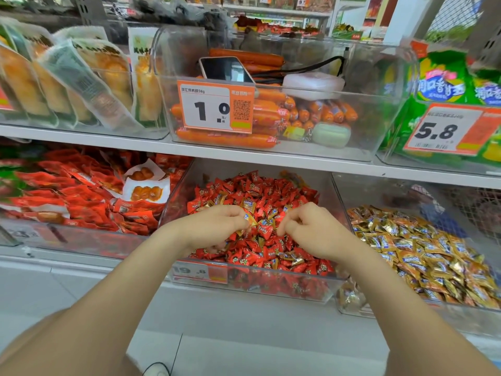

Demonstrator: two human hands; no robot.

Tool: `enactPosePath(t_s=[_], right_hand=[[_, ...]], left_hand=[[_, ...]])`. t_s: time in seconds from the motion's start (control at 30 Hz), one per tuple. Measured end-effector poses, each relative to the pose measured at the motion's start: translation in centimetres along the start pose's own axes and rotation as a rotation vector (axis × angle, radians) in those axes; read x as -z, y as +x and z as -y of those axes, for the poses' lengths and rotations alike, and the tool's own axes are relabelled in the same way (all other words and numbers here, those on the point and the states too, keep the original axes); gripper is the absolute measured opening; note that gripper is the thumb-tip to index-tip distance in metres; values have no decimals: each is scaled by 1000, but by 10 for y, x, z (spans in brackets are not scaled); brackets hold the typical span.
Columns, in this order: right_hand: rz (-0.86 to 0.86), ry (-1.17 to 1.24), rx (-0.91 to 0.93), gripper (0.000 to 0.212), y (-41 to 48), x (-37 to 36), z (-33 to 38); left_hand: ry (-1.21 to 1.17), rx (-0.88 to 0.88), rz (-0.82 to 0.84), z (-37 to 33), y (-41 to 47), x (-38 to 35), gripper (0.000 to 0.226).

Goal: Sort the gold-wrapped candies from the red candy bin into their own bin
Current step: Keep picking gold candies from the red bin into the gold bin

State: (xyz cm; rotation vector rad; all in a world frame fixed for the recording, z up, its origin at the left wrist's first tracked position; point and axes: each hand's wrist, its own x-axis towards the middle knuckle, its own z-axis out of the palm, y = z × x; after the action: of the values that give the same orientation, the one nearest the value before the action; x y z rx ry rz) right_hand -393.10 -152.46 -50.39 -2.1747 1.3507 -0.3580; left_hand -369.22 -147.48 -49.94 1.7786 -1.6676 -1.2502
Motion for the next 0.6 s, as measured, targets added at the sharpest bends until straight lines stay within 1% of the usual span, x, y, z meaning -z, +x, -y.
enactPosePath(t_s=[0.1, 0.17, 0.2, 0.27, 0.3, 0.33, 0.37, 0.43, 0.47, 0.53, 0.6], right_hand=[[81, -387, 45, 18, -7, 5, -1], [164, -471, 22, 11, -8, 5, -2], [204, -505, 16, 14, -9, 4, -2], [251, -585, 14, 44, -6, 0, -7], [250, -609, 2, 51, -3, -2, -9], [248, -615, -3, 51, -2, -5, -10], [241, -605, -6, 43, 0, -8, -9], [200, -552, 13, 20, 3, -11, -11], [184, -524, 21, 19, 4, -10, -11], [151, -448, 53, 34, 0, -5, -11], [106, -365, 75, 45, -5, 0, -8]], left_hand=[[-73, 36, 35, -1, -1, -2, 24], [-131, 47, 45, -2, -1, -4, 26], [-155, 54, 50, -3, -1, -4, 26], [-191, 77, 50, -4, -2, -5, 27], [-212, 96, 42, -5, -1, -5, 27], [-252, 117, 27, -5, 0, -6, 27], [-300, 137, 14, -5, 1, -7, 29], [-362, 139, 4, -7, 2, -9, 39], [-349, 120, -4, -7, 3, -9, 44], [-261, 82, -49, -7, 2, -10, 50], [-115, 23, -124, -2, 2, -8, 48]])
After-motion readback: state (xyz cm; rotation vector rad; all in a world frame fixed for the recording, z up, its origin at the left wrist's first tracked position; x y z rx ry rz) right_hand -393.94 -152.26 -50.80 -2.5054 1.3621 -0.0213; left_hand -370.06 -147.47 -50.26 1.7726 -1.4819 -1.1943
